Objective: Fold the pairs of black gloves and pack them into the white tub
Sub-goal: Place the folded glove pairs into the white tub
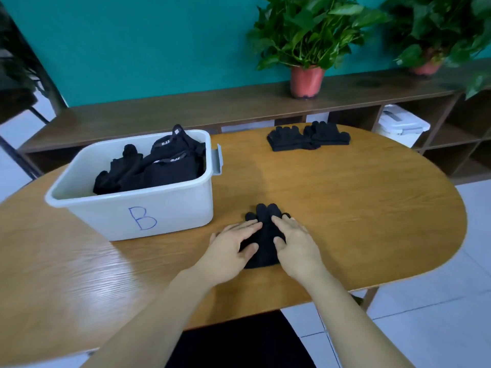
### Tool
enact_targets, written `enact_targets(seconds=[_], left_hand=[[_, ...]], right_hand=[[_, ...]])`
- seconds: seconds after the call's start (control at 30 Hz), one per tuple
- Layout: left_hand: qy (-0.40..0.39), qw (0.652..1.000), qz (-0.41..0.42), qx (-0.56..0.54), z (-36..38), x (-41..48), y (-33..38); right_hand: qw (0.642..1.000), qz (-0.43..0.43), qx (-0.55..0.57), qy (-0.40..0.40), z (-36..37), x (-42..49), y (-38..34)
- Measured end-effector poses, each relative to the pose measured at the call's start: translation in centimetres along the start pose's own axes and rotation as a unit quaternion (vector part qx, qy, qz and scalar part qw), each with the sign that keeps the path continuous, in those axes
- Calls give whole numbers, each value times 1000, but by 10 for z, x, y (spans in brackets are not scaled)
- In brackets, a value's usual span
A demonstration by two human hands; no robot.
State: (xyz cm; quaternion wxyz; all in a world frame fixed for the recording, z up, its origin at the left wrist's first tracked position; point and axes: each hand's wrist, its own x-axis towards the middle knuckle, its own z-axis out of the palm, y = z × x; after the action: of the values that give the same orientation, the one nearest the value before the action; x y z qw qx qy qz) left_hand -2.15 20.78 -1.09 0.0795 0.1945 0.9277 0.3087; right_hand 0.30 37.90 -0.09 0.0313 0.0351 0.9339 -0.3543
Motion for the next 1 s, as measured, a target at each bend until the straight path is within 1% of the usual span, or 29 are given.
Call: enact_targets(seconds=[0.1, 0.17, 0.27, 0.33, 0.43, 0.47, 0.53, 0.63, 0.73, 0.9, 1.0], left_hand=[[18, 1000, 6, -5, -10, -27, -21], [32, 999, 0, -38, -18, -44, -34], [46, 994, -34, -96, -28, -63, -54], [56, 990, -53, -116, -31, -69, -60], [88, 982, -85, -140, -32, -69, -59], [101, 979, -99, -143, -32, -68, -56], [113, 976, -127, -134, -32, -62, -48], [86, 977, -164, -100, -34, -52, -38], [37, 974, -193, -108, -38, -44, -36], [-15, 965, -227, -129, -49, -36, -34], [-25, 965, -235, -117, -51, -32, -34]], right_hand=[[1000, -20, 1, 2, 20, -16, -19], [999, -35, 8, -3, 33, -24, -30], [997, -44, 60, -22, 41, -30, -42], [994, -34, 102, -11, 36, -29, -48], [996, -20, 84, 15, 19, -19, -57], [997, -16, 70, 12, 13, -15, -60], [999, -3, 48, -18, 3, -5, -67], [997, 8, 13, -79, -1, 5, -71], [992, 14, -24, -121, 1, 11, -69], [988, 19, -58, -140, 5, 14, -64], [987, 19, -69, -145, 7, 14, -64]])
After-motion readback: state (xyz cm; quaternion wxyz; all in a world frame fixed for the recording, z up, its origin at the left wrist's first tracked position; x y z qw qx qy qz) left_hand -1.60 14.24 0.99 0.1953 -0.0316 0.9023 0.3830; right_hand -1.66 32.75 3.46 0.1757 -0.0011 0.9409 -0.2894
